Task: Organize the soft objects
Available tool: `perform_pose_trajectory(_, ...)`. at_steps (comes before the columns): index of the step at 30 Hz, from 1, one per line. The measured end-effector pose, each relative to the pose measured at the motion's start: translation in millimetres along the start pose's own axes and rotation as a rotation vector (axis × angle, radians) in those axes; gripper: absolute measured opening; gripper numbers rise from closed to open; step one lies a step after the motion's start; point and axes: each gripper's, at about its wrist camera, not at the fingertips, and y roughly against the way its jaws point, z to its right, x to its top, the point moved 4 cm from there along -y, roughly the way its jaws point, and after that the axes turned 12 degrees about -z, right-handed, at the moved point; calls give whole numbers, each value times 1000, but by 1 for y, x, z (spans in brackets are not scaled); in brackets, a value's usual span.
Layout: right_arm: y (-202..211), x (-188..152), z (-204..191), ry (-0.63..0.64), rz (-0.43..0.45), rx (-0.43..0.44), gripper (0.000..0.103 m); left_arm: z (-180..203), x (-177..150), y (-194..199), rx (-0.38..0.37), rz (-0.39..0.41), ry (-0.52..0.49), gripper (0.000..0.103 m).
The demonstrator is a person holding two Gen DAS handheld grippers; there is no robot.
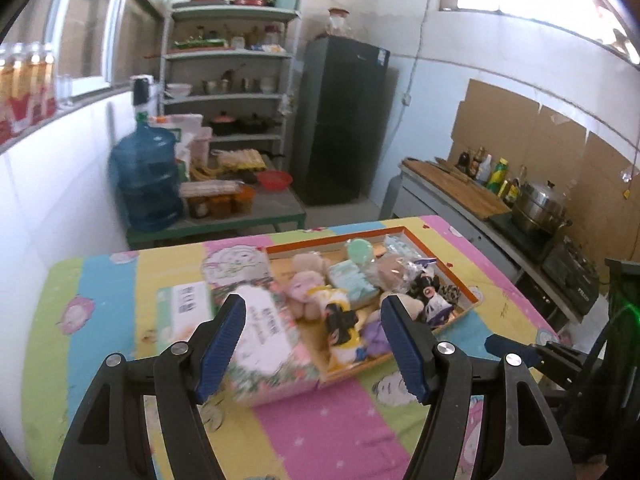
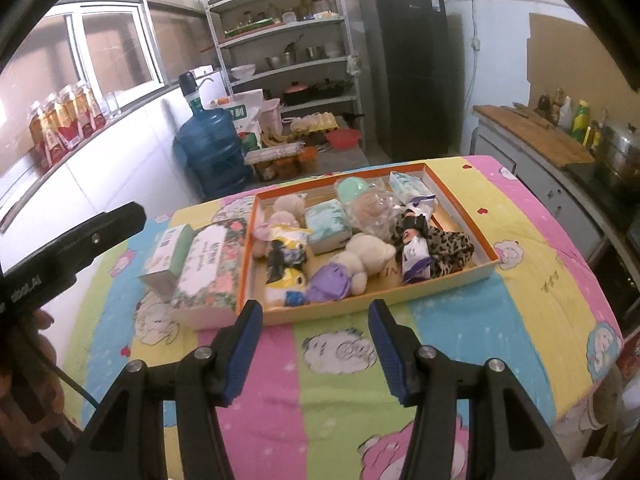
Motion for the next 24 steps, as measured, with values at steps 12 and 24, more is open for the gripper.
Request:
perform_pose_trajectory(12, 76, -39, -64, 83, 176, -63, 55, -29, -50, 105, 142, 124, 65, 72)
perform_pose_trajectory(24, 146, -55, -101, 58, 275, -82, 55, -38, -82, 176, 191, 159, 108, 72)
